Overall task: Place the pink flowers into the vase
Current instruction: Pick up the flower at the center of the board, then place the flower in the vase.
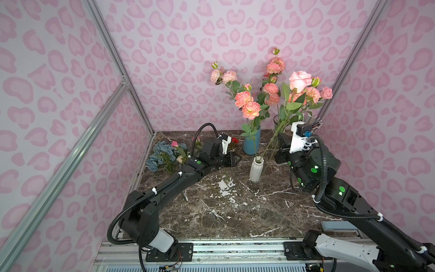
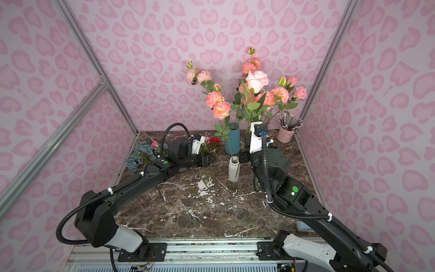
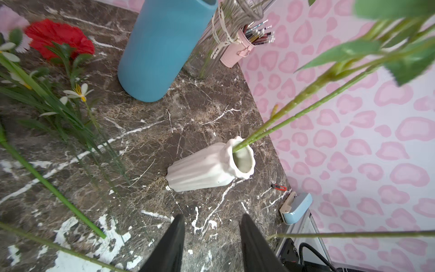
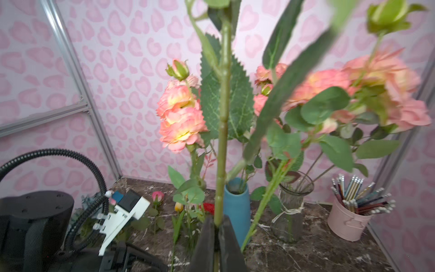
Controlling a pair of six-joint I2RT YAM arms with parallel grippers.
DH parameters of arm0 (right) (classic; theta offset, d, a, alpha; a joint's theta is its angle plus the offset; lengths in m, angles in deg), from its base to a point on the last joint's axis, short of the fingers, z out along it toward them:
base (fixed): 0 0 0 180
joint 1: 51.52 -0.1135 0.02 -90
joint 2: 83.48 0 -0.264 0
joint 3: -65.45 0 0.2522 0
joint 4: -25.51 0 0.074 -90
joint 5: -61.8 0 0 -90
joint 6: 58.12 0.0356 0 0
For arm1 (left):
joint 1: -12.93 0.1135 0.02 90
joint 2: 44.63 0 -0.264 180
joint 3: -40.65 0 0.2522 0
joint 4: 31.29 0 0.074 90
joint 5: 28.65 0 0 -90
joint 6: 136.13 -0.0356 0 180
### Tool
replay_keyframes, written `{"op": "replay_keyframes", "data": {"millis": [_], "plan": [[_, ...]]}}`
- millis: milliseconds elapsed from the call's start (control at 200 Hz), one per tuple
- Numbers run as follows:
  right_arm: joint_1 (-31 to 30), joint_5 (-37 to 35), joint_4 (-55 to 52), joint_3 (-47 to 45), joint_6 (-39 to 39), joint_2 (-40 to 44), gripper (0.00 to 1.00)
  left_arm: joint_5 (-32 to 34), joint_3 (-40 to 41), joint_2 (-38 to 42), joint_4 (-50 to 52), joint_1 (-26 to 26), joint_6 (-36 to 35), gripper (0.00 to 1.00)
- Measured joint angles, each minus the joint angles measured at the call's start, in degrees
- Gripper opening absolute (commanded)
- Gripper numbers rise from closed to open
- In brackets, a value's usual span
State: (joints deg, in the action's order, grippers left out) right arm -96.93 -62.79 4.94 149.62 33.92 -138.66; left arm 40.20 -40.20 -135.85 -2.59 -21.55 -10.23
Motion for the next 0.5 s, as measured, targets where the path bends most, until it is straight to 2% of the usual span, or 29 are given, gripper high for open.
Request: {"op": "replay_keyframes", "data": {"millis": [500], "plan": [[1.29,-2.67,12.00,-1.95,-7.69,1.29,0.00,-0.63,-8.46,-10.71,0.52,-3.23,1.25,0.42]]}}
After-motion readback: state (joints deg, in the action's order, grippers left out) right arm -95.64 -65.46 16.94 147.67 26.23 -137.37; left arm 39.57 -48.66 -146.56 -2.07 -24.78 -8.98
